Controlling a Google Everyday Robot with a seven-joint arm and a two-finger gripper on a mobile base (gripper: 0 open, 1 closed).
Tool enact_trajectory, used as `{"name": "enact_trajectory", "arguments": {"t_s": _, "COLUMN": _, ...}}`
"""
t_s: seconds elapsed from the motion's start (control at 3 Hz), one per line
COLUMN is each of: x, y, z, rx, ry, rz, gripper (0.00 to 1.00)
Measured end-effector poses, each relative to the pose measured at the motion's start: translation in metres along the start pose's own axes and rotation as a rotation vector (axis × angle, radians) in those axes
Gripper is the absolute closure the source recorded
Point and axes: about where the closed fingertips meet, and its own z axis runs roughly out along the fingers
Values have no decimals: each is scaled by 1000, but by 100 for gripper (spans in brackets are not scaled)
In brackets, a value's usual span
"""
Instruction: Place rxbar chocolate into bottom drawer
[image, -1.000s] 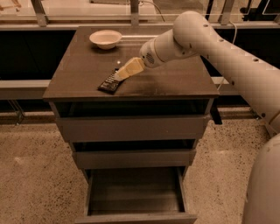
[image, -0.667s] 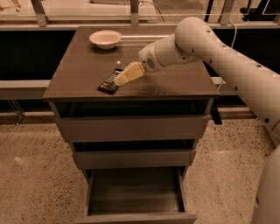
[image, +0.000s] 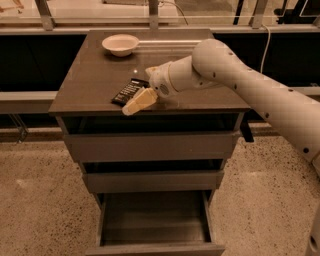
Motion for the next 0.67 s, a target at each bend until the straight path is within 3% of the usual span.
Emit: {"name": "enact_trajectory", "arguments": {"t_s": 0.67, "x": -19, "y": -1, "z": 25, "rx": 20, "ry": -20, "rz": 57, "gripper": 0}}
